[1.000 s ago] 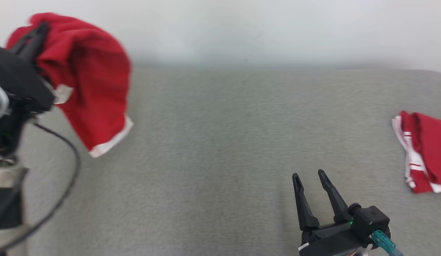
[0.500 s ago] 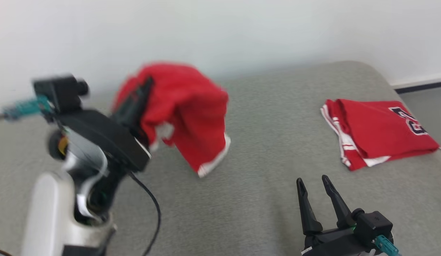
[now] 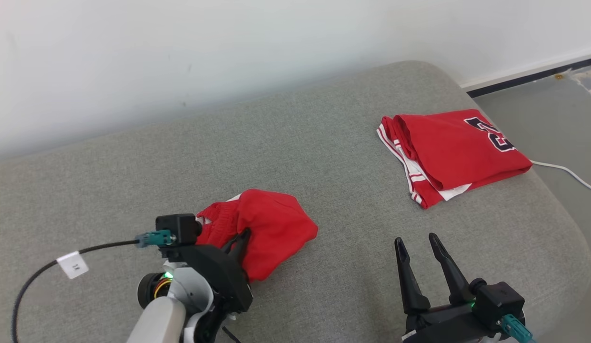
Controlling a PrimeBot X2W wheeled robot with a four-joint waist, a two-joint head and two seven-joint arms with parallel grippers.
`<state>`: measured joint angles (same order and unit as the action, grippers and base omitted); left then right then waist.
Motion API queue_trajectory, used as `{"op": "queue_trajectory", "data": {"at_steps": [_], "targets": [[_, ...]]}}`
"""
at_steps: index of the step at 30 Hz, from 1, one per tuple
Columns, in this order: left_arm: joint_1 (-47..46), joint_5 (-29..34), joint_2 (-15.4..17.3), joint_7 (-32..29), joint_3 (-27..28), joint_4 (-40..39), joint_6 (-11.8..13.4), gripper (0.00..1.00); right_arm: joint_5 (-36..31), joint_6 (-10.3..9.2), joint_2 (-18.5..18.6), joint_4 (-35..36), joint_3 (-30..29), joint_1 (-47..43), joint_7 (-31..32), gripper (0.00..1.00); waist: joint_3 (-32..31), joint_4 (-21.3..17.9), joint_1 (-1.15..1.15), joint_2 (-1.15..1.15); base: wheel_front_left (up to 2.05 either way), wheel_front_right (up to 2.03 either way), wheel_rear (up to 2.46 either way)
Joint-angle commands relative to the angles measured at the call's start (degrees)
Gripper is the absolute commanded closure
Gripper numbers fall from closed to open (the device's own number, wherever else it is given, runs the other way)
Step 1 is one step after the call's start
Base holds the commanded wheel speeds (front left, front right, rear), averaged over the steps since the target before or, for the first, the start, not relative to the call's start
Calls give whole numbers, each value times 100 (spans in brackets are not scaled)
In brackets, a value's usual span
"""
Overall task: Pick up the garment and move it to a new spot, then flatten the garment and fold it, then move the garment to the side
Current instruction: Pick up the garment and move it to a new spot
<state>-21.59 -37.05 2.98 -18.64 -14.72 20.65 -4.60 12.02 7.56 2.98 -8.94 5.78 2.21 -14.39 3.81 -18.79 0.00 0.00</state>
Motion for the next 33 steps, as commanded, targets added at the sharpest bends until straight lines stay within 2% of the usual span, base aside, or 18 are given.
{"op": "queue_trajectory", "data": {"at_steps": [1,2,8,16,24,30,33], "targets": [[-132,156,4,176,-87,140,-38,50,27,-12,-21,1,-12,-9,-18,0,40,14,0,0,0,0,0],[-154,186,0,258,-157,241,-33,0,24,-12,-21,-9,-25,-14,-20,0,40,42,0,0,0,0,0],[-208,682,26,982,-438,487,22,0,-38,-12,-21,-59,-71,-50,-1,0,-81,316,0,0,0,0,0],[205,1007,114,2062,-513,-121,46,0,-121,-12,-19,52,-148,-246,96,0,-311,759,0,0,0,0,0],[1060,1313,360,3056,-348,-777,355,0,-183,-12,-18,181,-312,-422,199,0,-486,1163,0,0,0,0,0],[1728,1492,389,3370,67,-1009,710,0,-197,-13,-17,119,-435,-562,170,0,-592,1359,0,0,0,0,0],[2018,1634,411,3386,251,-1180,710,0,-204,-13,-18,56,-505,-613,126,0,-621,1416,0,0,0,0,0]]}}
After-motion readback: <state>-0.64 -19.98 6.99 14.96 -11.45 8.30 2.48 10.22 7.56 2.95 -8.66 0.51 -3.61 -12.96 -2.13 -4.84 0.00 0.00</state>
